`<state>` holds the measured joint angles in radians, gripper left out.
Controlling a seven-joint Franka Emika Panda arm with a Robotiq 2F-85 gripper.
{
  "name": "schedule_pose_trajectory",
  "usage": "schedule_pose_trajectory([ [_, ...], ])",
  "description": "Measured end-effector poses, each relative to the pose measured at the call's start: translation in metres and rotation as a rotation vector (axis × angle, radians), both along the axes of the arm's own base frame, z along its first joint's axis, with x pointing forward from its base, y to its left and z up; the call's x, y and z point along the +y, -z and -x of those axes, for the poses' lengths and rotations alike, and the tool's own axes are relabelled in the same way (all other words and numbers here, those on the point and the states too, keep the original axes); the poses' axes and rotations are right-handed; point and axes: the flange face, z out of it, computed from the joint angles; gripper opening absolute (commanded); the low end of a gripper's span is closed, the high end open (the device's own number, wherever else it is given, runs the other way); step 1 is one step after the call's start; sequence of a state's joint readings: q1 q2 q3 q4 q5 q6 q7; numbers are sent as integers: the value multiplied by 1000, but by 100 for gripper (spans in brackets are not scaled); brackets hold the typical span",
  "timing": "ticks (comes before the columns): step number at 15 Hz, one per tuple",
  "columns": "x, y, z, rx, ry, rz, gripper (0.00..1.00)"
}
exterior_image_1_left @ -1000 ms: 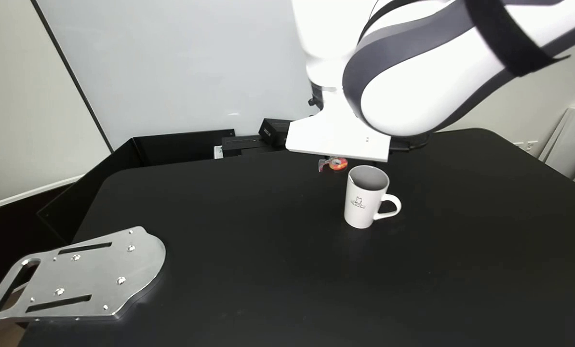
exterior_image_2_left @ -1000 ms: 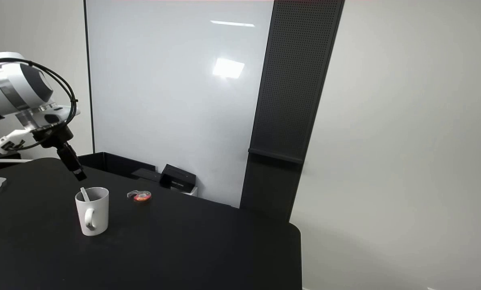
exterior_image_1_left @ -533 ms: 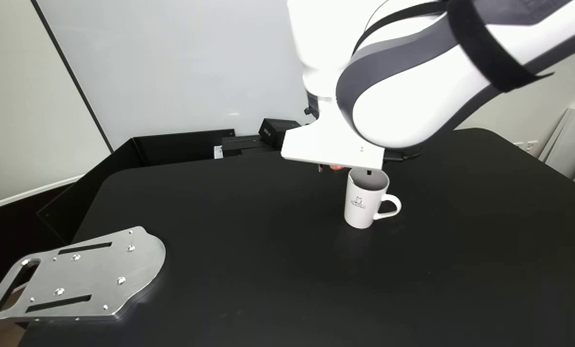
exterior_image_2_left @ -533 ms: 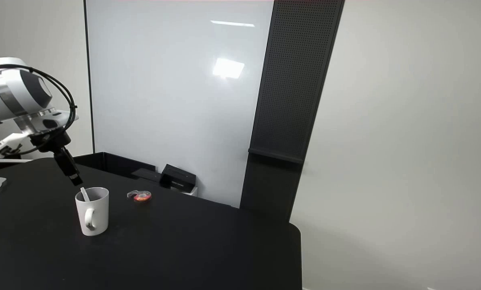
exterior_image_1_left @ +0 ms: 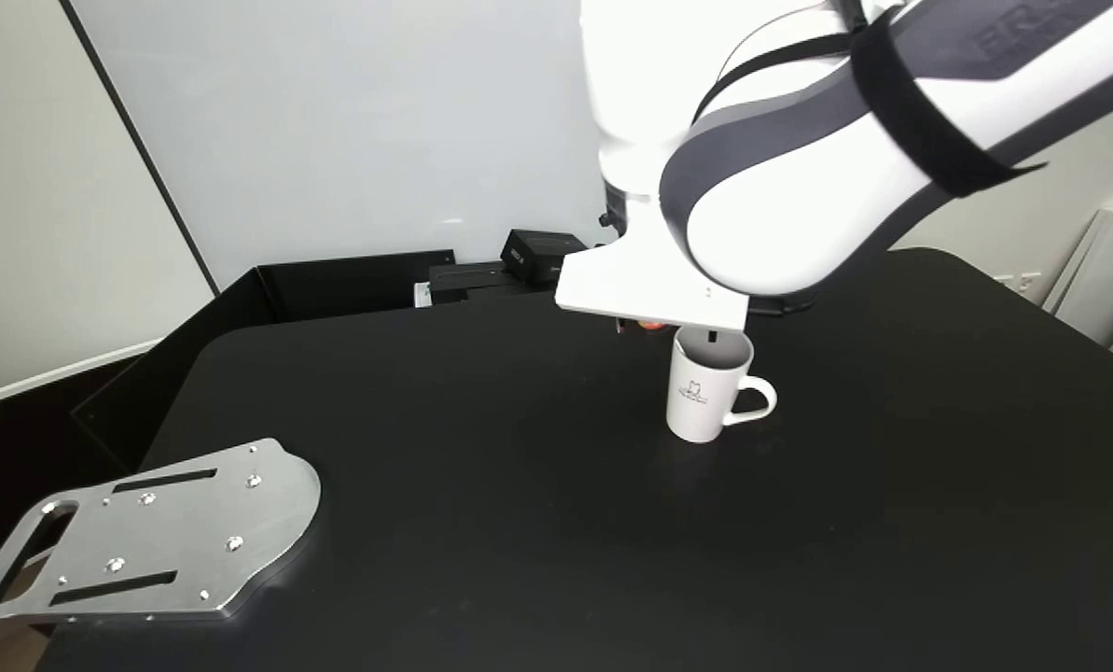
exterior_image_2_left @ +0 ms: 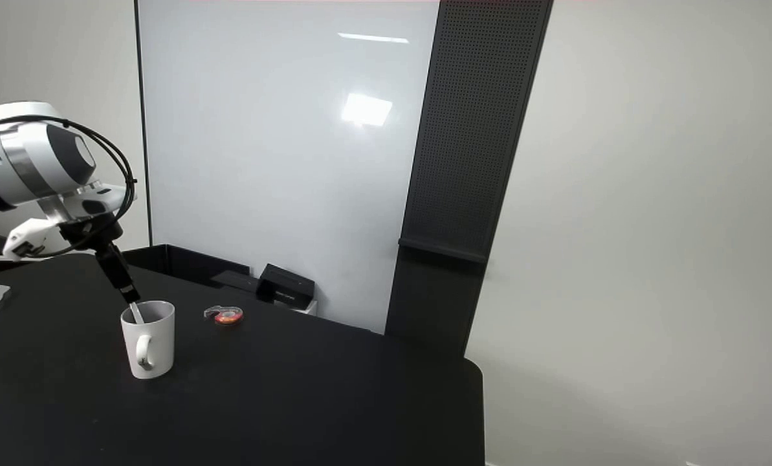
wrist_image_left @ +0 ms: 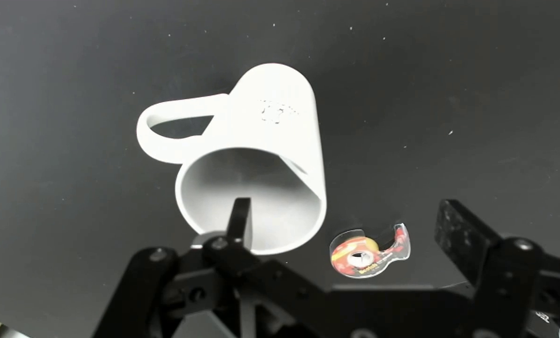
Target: Remove the spoon from the mug cup and place it on the table
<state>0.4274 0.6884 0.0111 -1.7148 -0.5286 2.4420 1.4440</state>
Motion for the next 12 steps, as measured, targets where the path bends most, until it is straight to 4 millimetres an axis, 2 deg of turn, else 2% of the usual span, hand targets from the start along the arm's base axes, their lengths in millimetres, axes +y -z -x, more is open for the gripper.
schedule_pose_trajectory([
  [7,-4,10,-2,23,-9,-10,100],
  [12,-3,9,-4,21,-10,-13,100],
])
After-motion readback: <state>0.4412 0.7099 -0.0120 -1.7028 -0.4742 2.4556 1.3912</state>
